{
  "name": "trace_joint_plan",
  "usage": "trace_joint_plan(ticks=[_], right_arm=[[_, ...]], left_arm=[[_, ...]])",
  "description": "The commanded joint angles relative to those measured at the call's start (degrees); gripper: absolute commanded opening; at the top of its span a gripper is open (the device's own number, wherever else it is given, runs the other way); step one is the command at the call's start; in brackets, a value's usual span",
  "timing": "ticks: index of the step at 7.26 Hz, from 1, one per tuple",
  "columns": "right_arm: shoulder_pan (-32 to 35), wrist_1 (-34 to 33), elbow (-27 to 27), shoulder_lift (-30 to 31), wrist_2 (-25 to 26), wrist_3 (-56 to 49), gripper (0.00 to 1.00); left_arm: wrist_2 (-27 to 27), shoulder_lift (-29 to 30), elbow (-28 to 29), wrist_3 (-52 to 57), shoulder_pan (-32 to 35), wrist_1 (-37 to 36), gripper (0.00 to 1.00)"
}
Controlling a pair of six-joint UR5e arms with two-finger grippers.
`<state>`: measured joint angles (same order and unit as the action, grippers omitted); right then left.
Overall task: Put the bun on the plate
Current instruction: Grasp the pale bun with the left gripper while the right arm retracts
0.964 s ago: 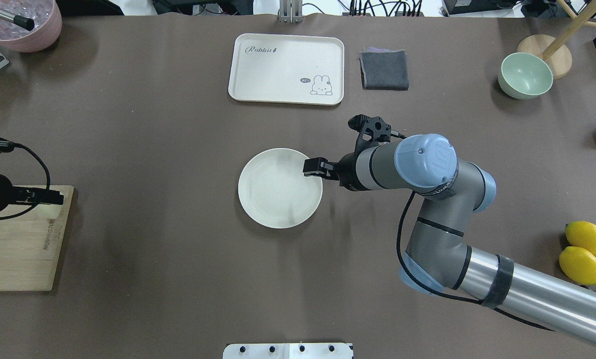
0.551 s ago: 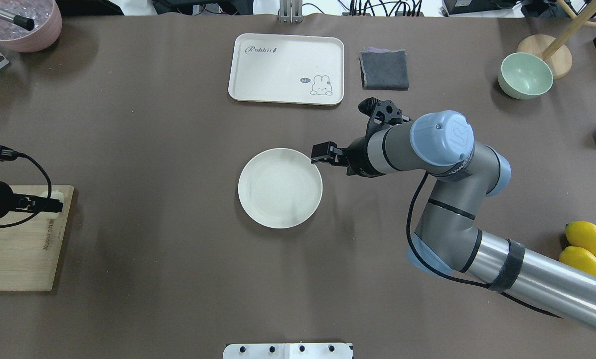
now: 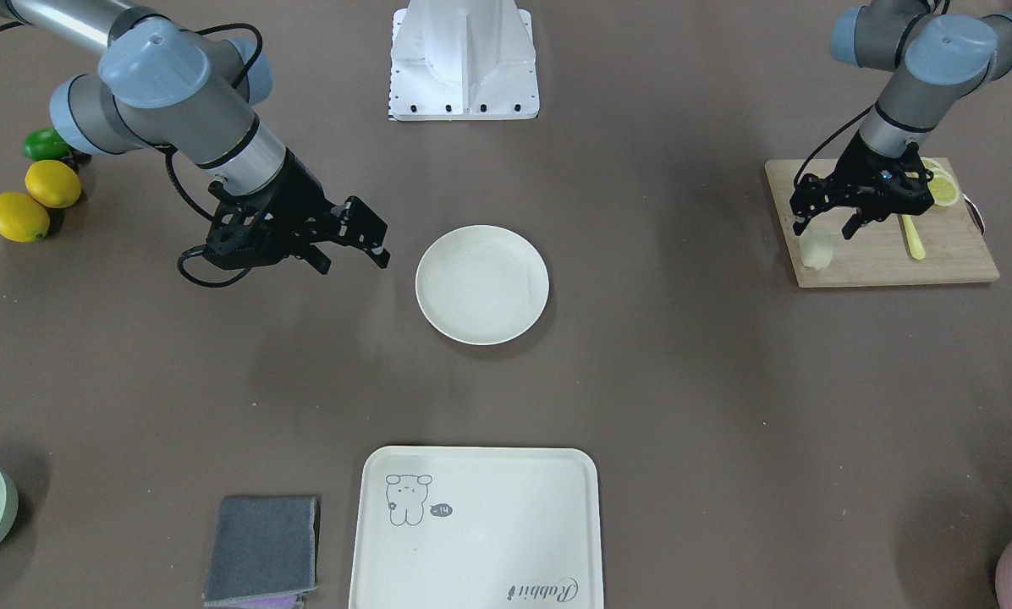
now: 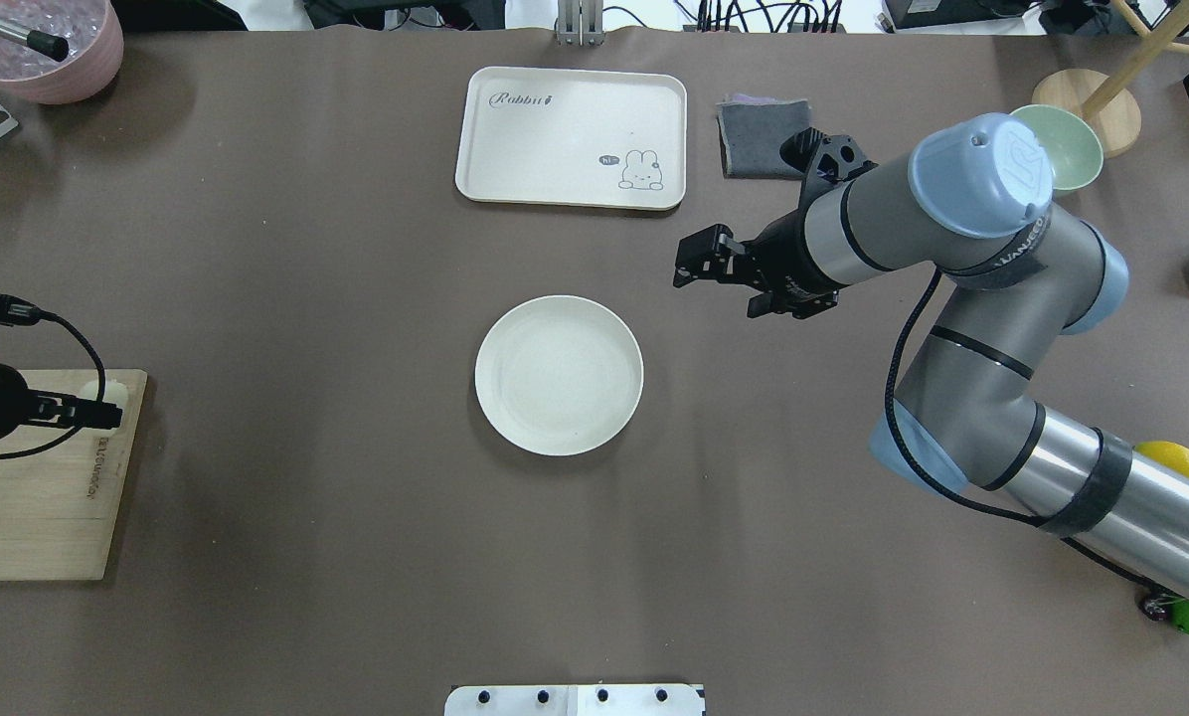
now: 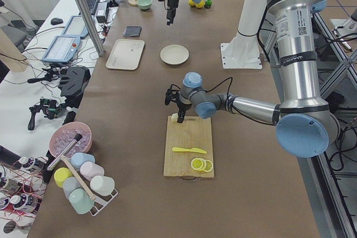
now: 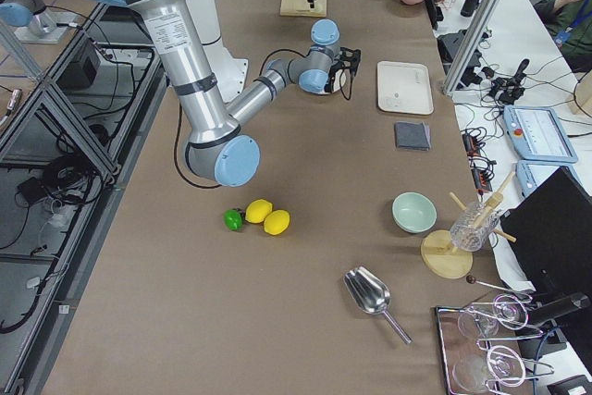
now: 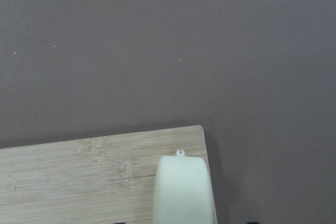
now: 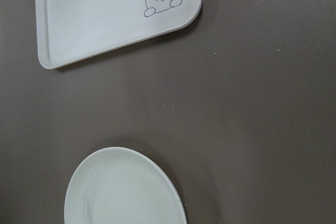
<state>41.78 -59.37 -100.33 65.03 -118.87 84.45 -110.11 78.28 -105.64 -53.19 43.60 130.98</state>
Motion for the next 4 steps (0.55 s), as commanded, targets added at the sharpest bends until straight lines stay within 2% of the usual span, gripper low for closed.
trace_joint_plan(ticks=[1, 2, 4], right_arm=[[4.51, -0.57, -1.18, 4.37, -3.89, -6.09, 1.0], [9.23, -3.36, -2.49, 7.62, -8.69, -13.27, 1.0], [18.46, -9.94, -5.21, 15.18, -13.82, -30.06, 1.0]], left_arm=[[0.07, 0.12, 0.08, 0.02, 0.0, -0.03, 0.81], [0.07, 0.38, 0.52, 0.02, 0.0, -0.03, 0.81], [0.85, 0.56, 0.7, 0.02, 0.0, -0.03, 0.67]])
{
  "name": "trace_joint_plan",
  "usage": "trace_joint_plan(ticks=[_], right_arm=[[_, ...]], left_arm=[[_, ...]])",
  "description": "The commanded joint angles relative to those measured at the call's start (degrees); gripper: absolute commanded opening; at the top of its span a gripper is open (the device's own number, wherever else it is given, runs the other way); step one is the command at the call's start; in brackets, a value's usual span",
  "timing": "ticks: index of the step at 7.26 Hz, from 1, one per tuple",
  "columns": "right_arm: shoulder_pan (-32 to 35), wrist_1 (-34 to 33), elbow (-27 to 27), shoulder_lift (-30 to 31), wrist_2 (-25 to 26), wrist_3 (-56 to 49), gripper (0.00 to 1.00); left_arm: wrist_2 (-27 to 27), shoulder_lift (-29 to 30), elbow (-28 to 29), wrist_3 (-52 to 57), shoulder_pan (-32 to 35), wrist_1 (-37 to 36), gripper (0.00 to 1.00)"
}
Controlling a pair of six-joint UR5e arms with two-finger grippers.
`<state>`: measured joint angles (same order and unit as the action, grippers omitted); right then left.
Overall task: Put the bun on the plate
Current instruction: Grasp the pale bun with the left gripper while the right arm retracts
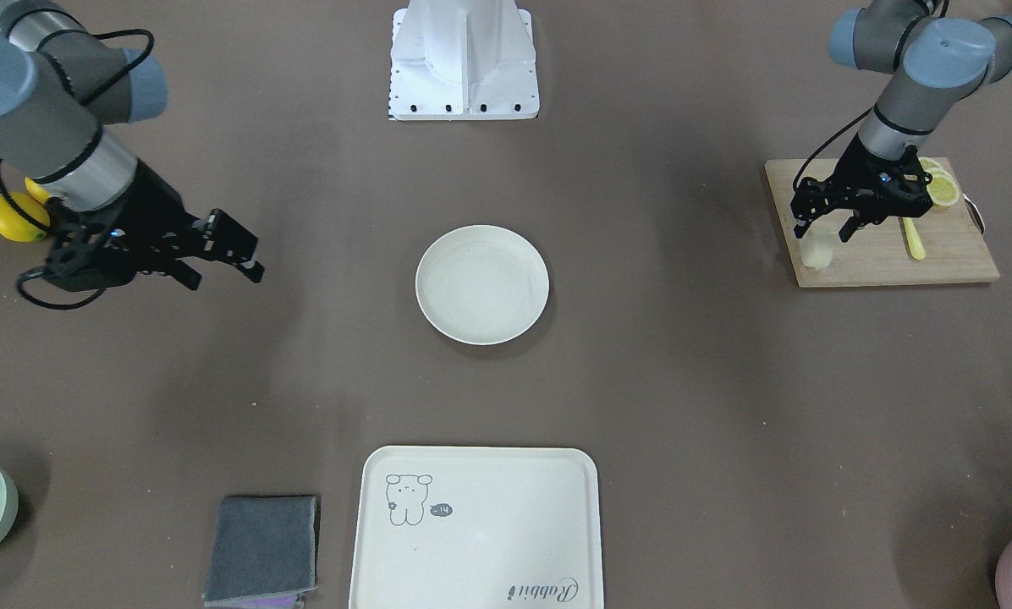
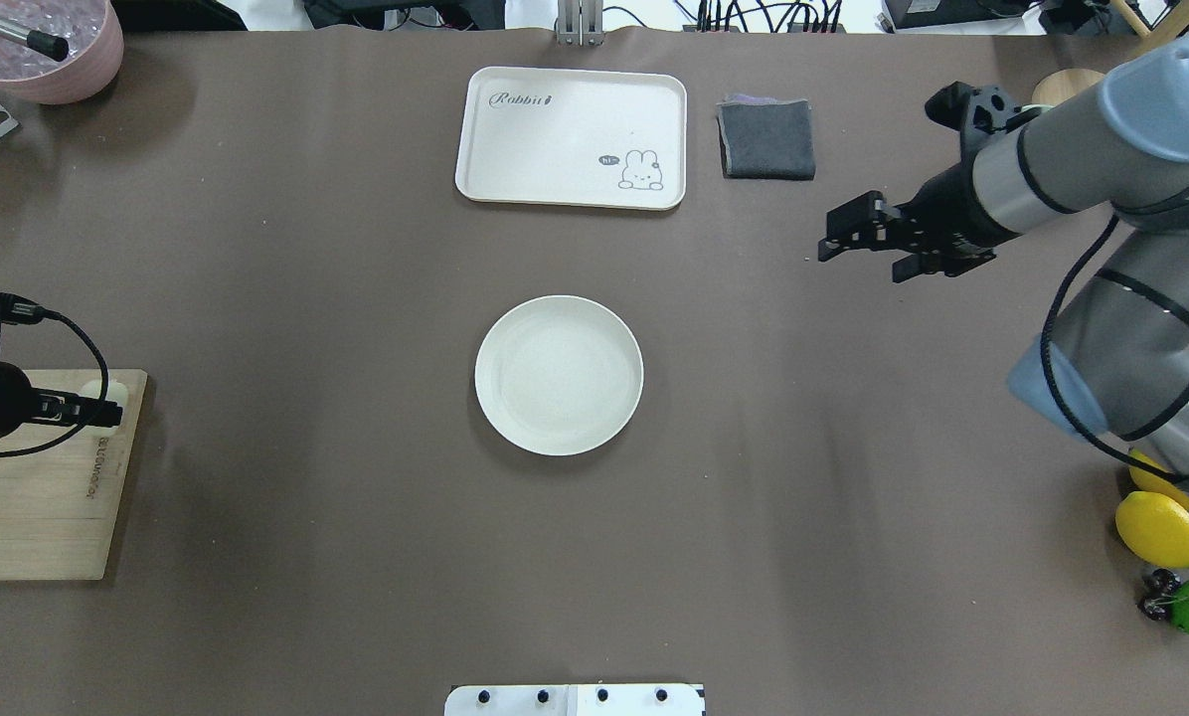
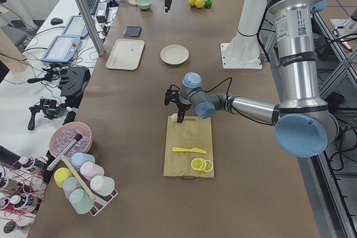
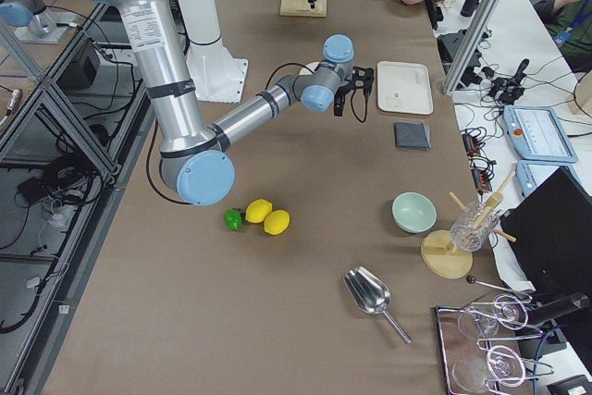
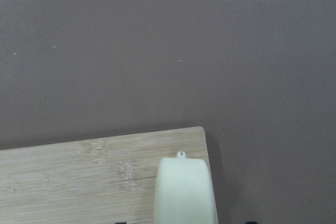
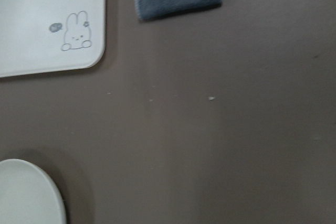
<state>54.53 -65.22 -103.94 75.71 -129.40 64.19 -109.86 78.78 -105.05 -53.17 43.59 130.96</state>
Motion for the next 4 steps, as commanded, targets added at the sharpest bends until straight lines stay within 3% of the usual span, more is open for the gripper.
trace_joint_plan(ticks=[1, 4], right_arm=[[9.07, -8.04, -1.79, 6.63, -3.84, -18.48, 1.0], [21.02, -22.61, -1.27, 10.51, -4.02, -48.26, 1.0]], left_arm=[[1.31, 0.06, 0.46, 0.09, 0.0, 0.09, 0.59], [1.31, 0.14, 0.82, 0.0, 0.0, 0.87, 0.46]])
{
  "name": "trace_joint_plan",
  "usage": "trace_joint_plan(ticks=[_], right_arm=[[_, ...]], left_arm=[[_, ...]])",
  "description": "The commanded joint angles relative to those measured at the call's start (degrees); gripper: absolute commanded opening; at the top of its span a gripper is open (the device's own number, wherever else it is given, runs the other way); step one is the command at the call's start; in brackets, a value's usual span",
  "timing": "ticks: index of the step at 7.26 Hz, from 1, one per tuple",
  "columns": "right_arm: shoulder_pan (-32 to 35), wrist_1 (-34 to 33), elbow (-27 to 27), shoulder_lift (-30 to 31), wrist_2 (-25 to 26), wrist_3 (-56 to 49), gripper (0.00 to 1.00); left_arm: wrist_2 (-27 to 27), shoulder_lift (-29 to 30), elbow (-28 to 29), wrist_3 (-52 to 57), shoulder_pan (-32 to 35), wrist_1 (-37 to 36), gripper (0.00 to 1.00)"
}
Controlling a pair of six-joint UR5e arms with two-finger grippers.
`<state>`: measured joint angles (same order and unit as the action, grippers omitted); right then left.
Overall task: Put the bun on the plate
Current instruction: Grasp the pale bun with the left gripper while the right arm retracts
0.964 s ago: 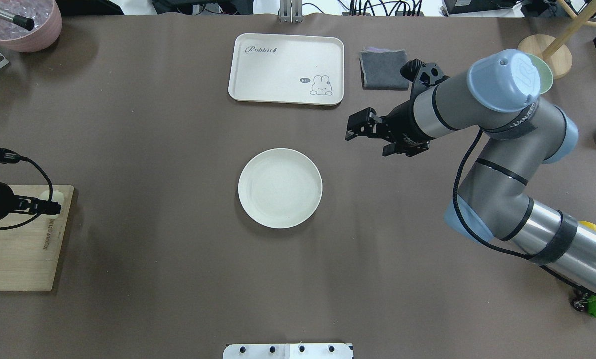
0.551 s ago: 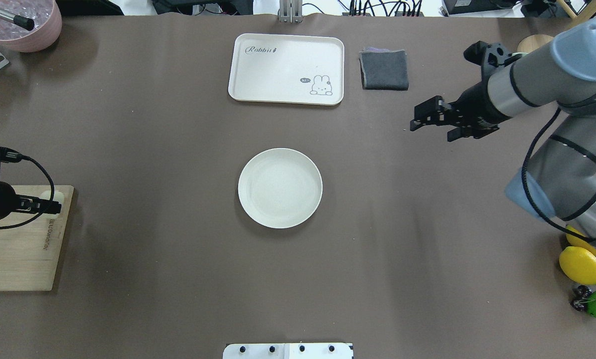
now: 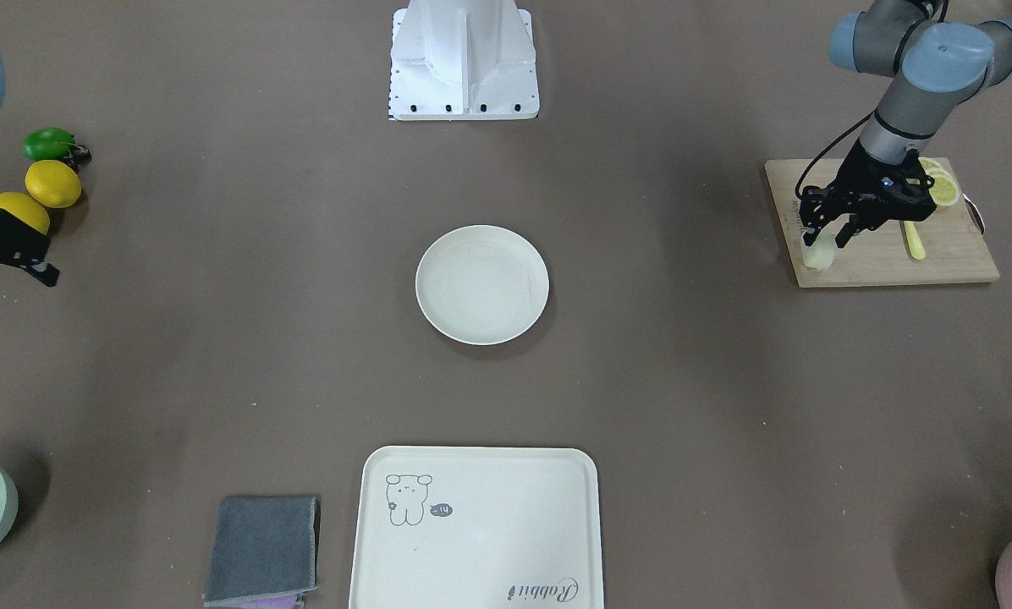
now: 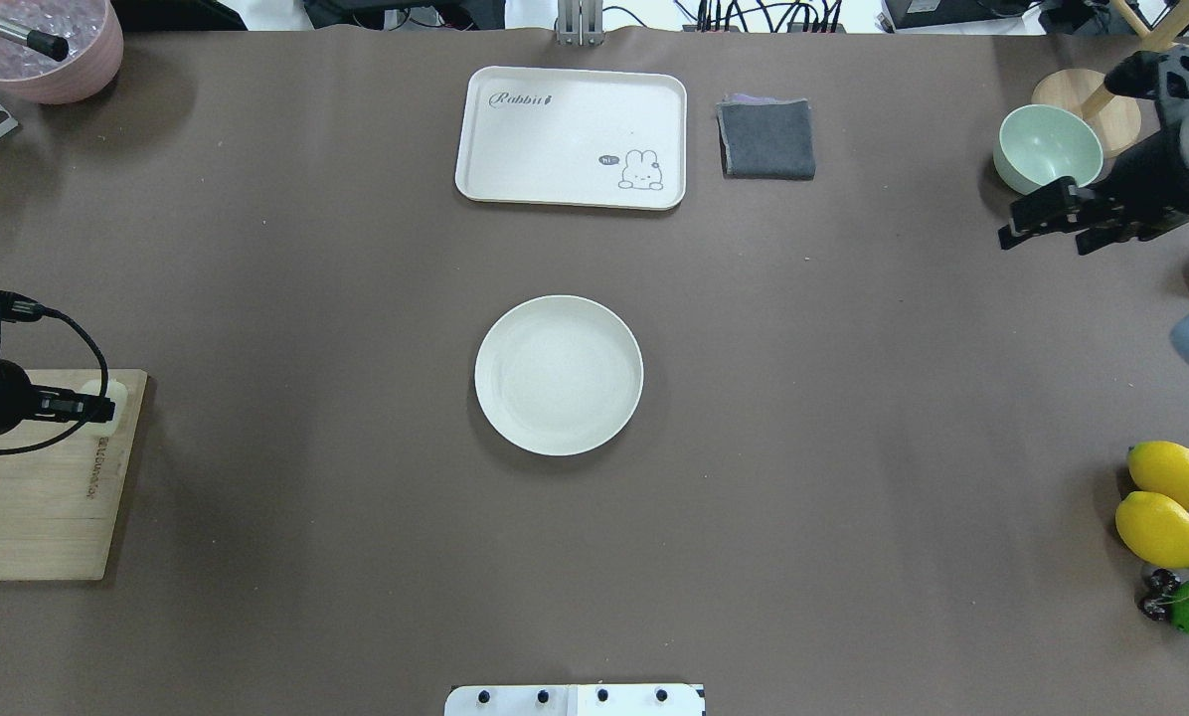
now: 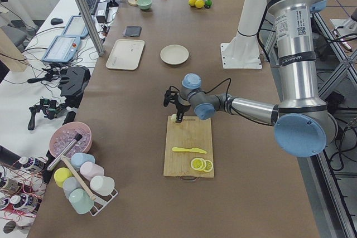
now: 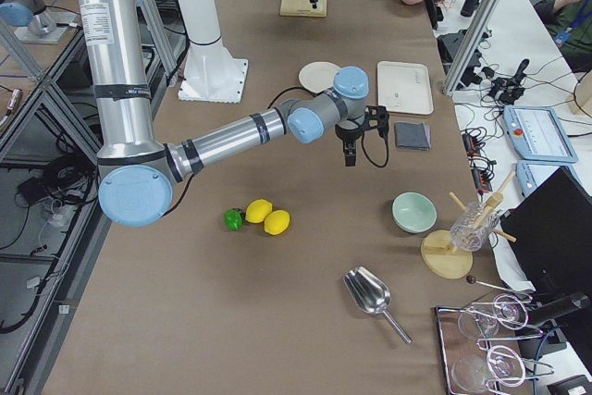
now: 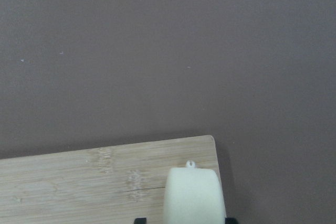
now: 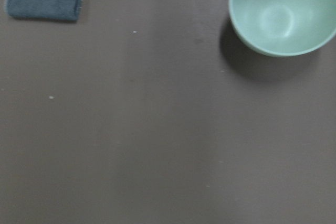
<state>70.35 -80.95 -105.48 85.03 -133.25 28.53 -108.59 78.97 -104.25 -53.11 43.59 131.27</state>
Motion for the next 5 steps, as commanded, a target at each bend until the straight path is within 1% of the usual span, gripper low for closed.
trace_joint_plan(ticks=[1, 2, 3, 4, 5], right_arm=[[9.59, -15.9, 0.45, 0.67, -0.08, -23.32, 1.0], [13.63, -22.34, 0.72, 0.67, -0.08, -32.3, 1.0], [17.33, -25.8, 1.94, 0.75, -0.16, -36.83, 1.0], [20.15, -26.36, 3.69, 0.76, 0.18, -39.49, 1.0], [22.7, -26.36, 5.97, 0.76, 0.27, -42.21, 1.0]], left_arm=[[0.04, -0.04, -0.08, -0.07, 0.0, 1.0, 0.36], [0.04, -0.04, -0.08, -0.07, 0.0, 1.09, 0.31], [0.04, -0.3, 0.01, -0.07, 0.0, 2.05, 0.23], [-0.05, -0.83, 0.01, -0.07, 0.09, 3.71, 0.23], [-0.13, -0.57, -0.34, 0.02, 0.7, 3.82, 0.23]])
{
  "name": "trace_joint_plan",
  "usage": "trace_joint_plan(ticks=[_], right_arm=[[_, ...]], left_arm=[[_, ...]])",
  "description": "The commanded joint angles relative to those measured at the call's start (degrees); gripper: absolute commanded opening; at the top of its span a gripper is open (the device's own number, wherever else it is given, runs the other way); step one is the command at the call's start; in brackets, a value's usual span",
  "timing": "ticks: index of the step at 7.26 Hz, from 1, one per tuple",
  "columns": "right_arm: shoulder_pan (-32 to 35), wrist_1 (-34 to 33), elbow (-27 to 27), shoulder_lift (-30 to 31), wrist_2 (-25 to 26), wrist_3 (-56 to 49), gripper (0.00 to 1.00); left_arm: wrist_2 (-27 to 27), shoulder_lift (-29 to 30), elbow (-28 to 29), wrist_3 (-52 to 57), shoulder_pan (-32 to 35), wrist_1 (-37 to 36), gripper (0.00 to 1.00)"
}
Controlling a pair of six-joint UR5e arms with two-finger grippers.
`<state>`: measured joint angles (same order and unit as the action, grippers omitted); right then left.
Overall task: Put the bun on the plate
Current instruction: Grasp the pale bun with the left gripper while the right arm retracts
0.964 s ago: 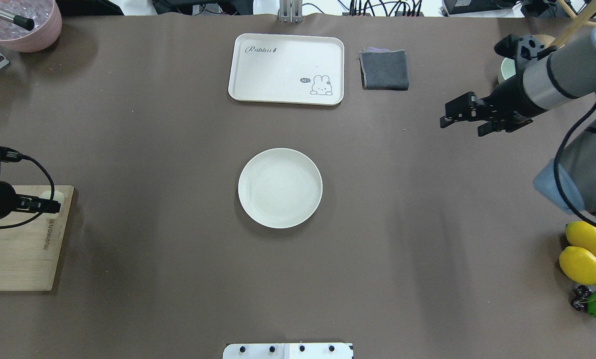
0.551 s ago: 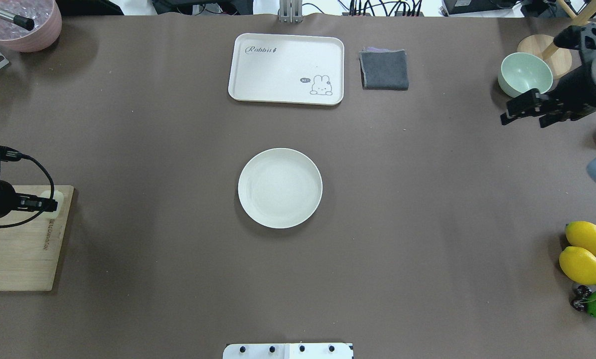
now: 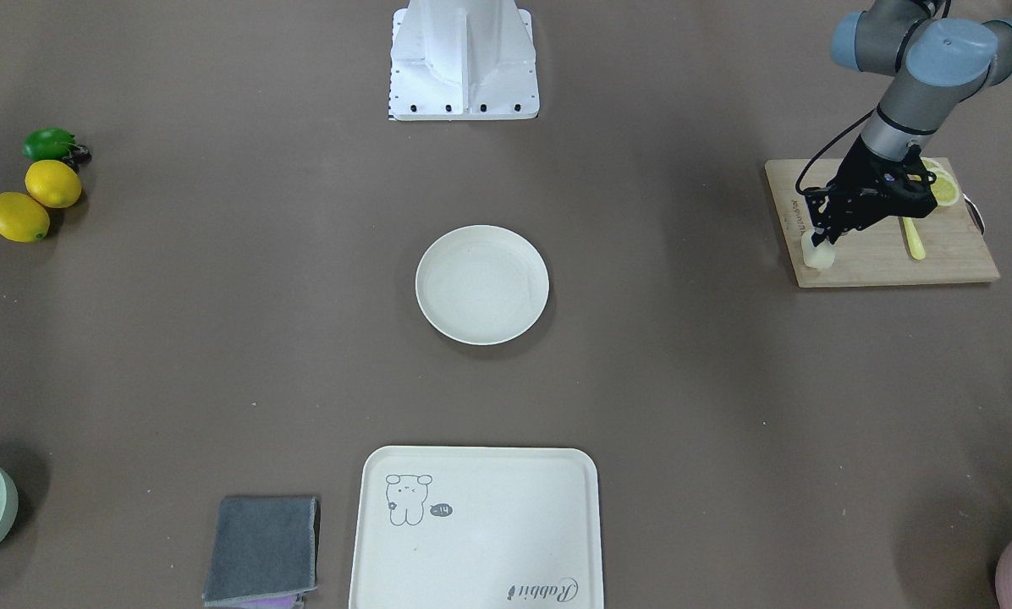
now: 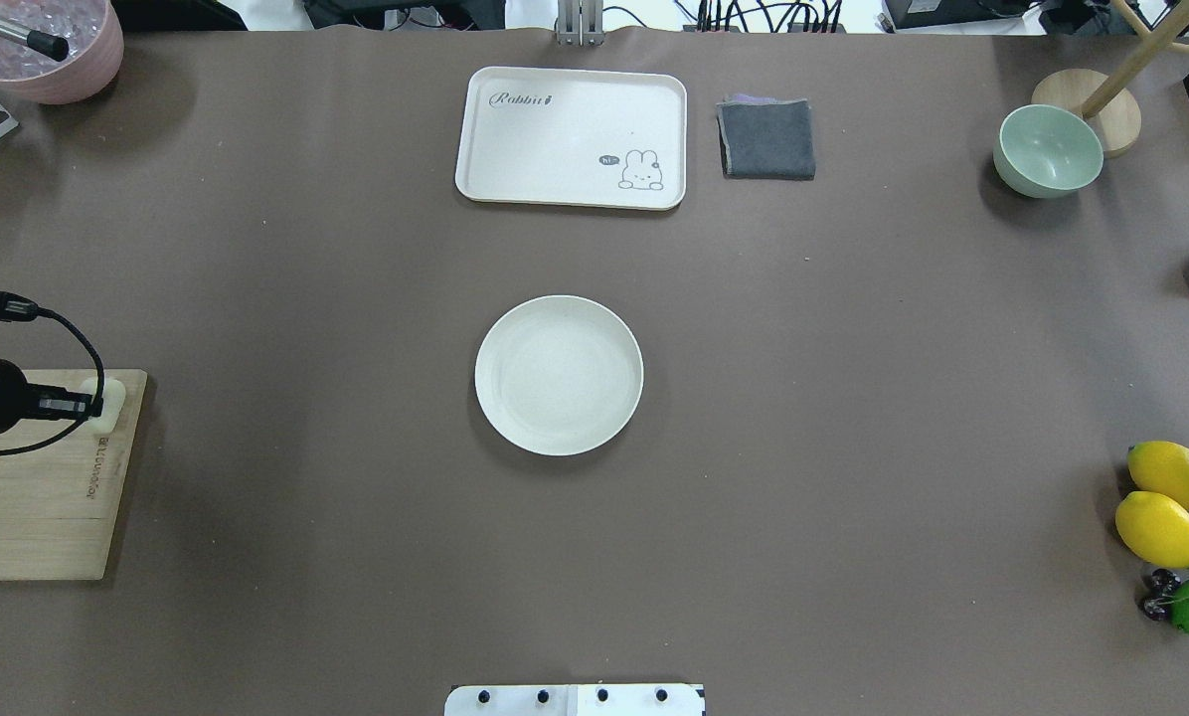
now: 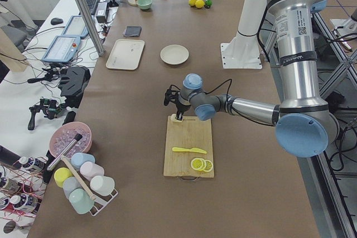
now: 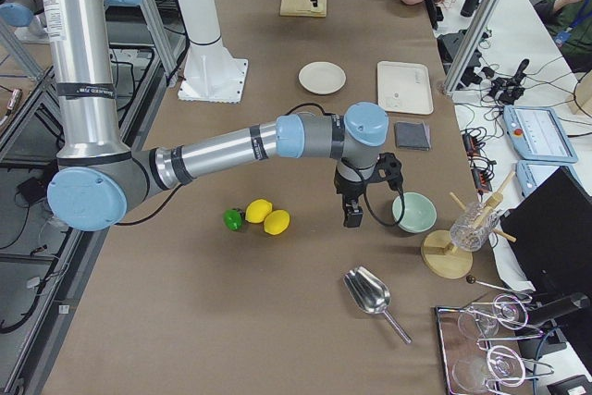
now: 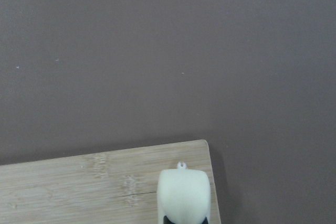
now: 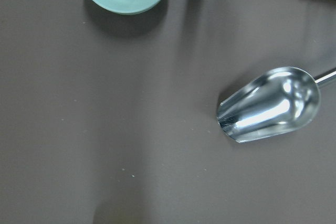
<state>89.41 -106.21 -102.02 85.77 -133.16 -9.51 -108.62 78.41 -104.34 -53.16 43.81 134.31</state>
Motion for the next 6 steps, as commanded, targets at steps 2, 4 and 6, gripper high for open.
trace_joint_plan(ticks=[2, 4, 6], right_arm=[[6.64, -1.1, 4.98, 0.19, 1.93, -6.12, 1.0], [10.33, -1.02, 8.05, 0.71, 3.08, -11.56, 1.0], [12.01, -1.02, 7.63, 2.38, 2.99, -12.2, 1.0]], left_arm=[[-0.54, 0.77, -1.74, 0.07, 1.62, 0.43, 0.23], [-0.28, 7.06, -2.18, -0.02, 1.81, -4.1, 0.23], [-0.01, 19.87, -5.86, -0.19, 1.81, -22.5, 0.23]])
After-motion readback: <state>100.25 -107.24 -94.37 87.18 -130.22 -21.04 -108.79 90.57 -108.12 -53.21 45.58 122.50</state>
